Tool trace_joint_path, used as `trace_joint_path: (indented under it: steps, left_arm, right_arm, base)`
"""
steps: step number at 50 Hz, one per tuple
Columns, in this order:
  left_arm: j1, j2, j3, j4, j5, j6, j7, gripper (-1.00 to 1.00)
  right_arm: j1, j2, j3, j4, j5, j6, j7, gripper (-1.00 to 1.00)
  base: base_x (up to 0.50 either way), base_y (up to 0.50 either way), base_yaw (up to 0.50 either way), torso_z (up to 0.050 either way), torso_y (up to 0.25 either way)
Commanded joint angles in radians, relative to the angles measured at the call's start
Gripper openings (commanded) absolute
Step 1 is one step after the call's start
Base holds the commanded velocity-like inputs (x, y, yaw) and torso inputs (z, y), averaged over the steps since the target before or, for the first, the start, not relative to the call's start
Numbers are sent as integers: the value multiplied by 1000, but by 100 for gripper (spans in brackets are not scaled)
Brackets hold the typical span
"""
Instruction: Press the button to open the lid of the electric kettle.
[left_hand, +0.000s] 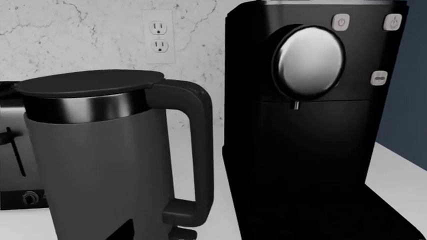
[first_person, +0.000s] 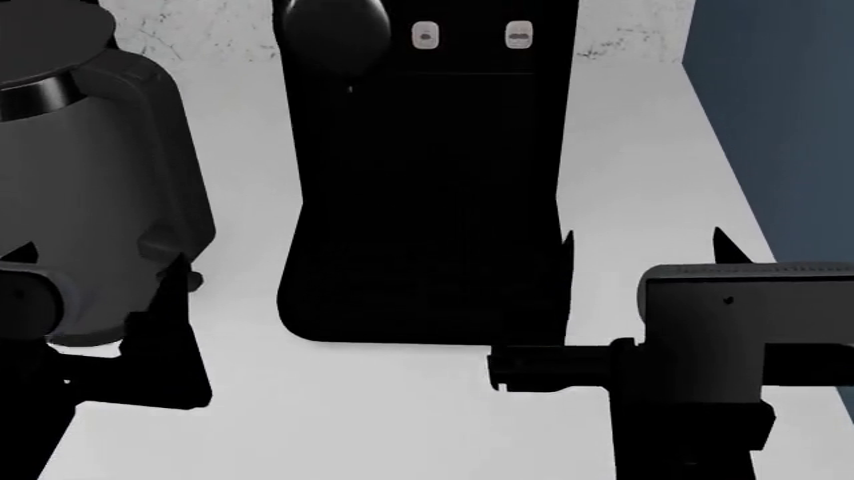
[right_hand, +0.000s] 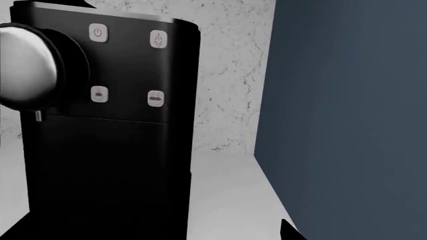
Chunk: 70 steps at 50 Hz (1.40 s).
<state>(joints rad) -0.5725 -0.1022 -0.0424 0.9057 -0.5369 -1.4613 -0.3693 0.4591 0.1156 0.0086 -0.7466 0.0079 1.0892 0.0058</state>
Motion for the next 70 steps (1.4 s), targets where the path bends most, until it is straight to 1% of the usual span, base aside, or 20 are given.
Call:
trace_joint_path:
  steps: [1,6,31,33,34,35,36,38,39,43,45,47,49,51,54,55,58,60,68,70]
  left_arm:
    - [-10,-3,-16,20,-28,-27,-18,100]
    - [-23,2,-28,33,-46,-52,-30,100]
    - [-34,-5,-45,42,-119,-44,-82,100]
    - [-51,5,-53,56,-133,-74,-93,100]
    - [-73,10,-66,69,-156,-105,-113,100]
    - [-105,-14,-74,61,-262,-109,-198,100]
    - [-133,-38,-90,37,-395,-109,-302,100]
    - [-247,-90,-106,-42,-695,-108,-581,100]
    - [-298,-106,-96,-80,-845,-105,-689,100]
    - [-455,-131,-40,-176,-1028,-84,-870,100]
    - [-509,-143,-9,-215,-1067,-76,-911,100]
    - [-554,-172,45,-247,-1044,-92,-909,100]
    - [-571,-211,112,-271,-1014,-98,-908,100]
    - [-566,-217,129,-277,-998,-78,-891,100]
    - [-588,-224,183,-308,-1004,-79,-911,100]
    - [-594,-229,189,-313,-995,-73,-903,-100]
    - [-587,-246,203,-324,-955,-51,-871,-100]
    - [-569,-258,218,-332,-891,-22,-820,-100]
    - [-570,-265,256,-390,-835,19,-750,-100]
    - [-552,-278,277,-408,-781,54,-694,-100]
  right_arm:
    - [54,-8,13,-74,-32,141,-27,100]
    - [33,-6,15,-72,-25,128,-28,100]
    - [16,-6,30,-67,-7,120,-6,100]
    - [16,-6,31,-70,-4,124,-6,100]
    - [17,-3,30,-74,-4,130,-5,100]
    - [18,-3,38,-80,-3,131,-5,100]
    - [17,-3,42,-79,-2,129,-4,100]
    - [9,-2,47,-74,0,115,-4,100]
    - [6,-8,53,-67,5,106,-6,100]
    - [6,-9,48,-50,10,95,-4,100]
    - [6,-7,50,-49,12,95,-4,100]
    - [4,-6,50,-55,13,99,-2,100]
    - [5,-7,45,-55,17,105,-2,100]
    - [12,-6,36,-51,19,109,-1,100]
    - [31,-10,24,-51,23,124,3,100]
    - [28,-11,23,-47,24,118,2,100]
    - [17,-8,23,-43,29,101,1,100]
    - [18,-14,30,-37,36,99,-1,100]
    - [13,-12,32,-33,48,90,0,100]
    - [13,-11,35,-37,49,93,2,100]
  base:
    - [391,0,0,0,0]
    - [107,0,0,0,0]
    - [265,0,0,0,1]
    - [0,0,0,0,0]
    - [0,0,0,0,0]
    - [0,0,0,0,0]
    - [0,0,0,0,0]
    - [0,0,0,0,0]
    - [0,0,0,0,0]
    - [0,0,0,0,0]
    - [0,0,0,0,0]
    - [0,0,0,0,0]
    - [0,0,0,0,0]
    - [0,0,0,0,0]
    - [0,0,0,0,0]
    - [0,0,0,0,0]
    - [0,0,0,0,0]
    - [0,0,0,0,0]
    - [0,0,0,0,0]
    - [0,0,0,0,0]
